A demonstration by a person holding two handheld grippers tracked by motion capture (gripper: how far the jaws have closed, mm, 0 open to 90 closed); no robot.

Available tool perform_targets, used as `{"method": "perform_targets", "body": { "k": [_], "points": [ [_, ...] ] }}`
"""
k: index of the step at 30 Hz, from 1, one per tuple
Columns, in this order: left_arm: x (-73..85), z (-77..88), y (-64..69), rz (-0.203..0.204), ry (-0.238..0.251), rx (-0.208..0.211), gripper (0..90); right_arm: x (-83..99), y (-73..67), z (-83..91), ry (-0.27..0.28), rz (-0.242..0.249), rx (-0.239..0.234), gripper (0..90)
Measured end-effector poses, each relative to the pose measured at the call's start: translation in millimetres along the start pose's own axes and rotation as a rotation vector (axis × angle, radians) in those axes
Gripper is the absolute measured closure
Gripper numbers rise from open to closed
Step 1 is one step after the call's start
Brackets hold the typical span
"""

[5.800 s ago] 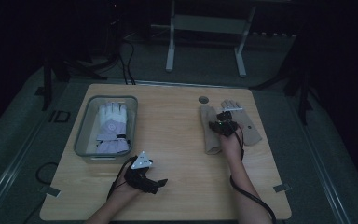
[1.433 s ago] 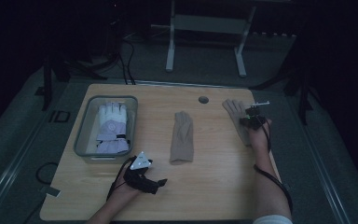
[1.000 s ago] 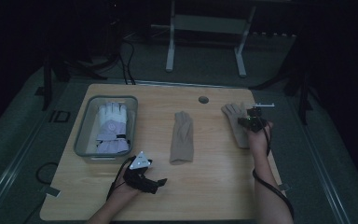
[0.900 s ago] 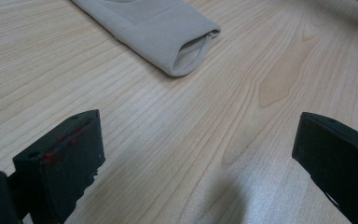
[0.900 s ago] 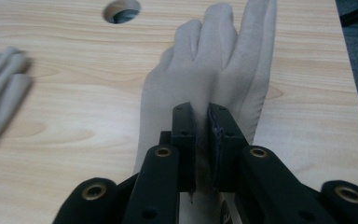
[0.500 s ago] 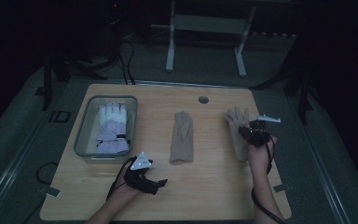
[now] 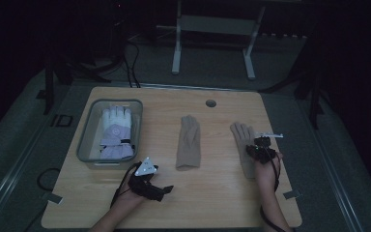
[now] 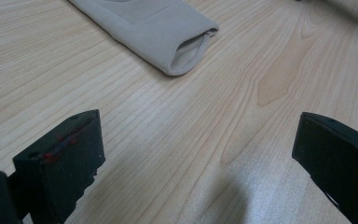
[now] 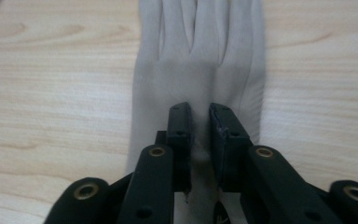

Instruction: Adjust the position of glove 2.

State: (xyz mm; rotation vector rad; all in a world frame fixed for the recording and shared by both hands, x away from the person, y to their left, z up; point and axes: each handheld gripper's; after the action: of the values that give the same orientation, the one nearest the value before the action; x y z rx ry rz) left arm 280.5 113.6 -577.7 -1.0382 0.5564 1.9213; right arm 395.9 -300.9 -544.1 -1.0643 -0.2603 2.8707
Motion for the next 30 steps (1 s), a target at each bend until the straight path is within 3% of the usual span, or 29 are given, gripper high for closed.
{"method": "perform_targets", "body": {
  "k": [3, 8, 11, 13, 16, 22, 26, 30],
  "points": [
    [0.0, -0.1, -0.1, 0.001, -0.001, 0.001, 2.3, 1.6, -1.5, -0.5, 0.005, 0.001, -0.001, 73.4],
    [-0.1, 0.0, 0.3, -0.005, 0.0, 0.001, 2.3, 0.4, -4.9, 1.3, -0.017, -0.009, -0.047, 58.9],
    [-0.2, -0.1, 0.5, -0.007, -0.002, 0.002, 2.3, -2.0, -7.9, 7.2, -0.013, 0.047, -0.053, 57.3],
    [-0.1, 0.1, 0.5, -0.007, 0.0, 0.003, 2.3, -5.1, -7.8, 12.9, 0.005, 0.086, -0.099, 54.4],
    [0.0, 0.2, 0.3, -0.006, 0.001, 0.003, 2.3, -10.0, -6.1, 20.6, 0.036, 0.182, -0.12, 53.8],
    [0.1, 0.3, -0.4, 0.003, 0.003, 0.002, 2.3, -17.4, 6.6, 25.5, 0.046, 0.31, -0.186, 54.2],
    [0.0, -0.1, -0.7, 0.005, -0.001, 0.005, 2.3, -16.1, 14.8, 17.4, 0.031, 0.336, -0.206, 52.4],
    [0.1, 0.2, -0.7, 0.004, 0.001, 0.003, 2.3, -14.7, 20.9, 6.3, 0.013, 0.328, -0.211, 50.1]
  ]
}}
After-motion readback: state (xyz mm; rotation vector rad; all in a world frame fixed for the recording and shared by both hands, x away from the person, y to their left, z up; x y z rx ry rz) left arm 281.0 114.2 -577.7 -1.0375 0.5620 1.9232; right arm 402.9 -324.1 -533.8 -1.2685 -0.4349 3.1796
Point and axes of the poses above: each handheld gripper's, and its own axes: z roughly backward along the jaws, x roughly out of its underside, y roughly to its right, and after that the axes turned 12 degrees about -z, right-handed
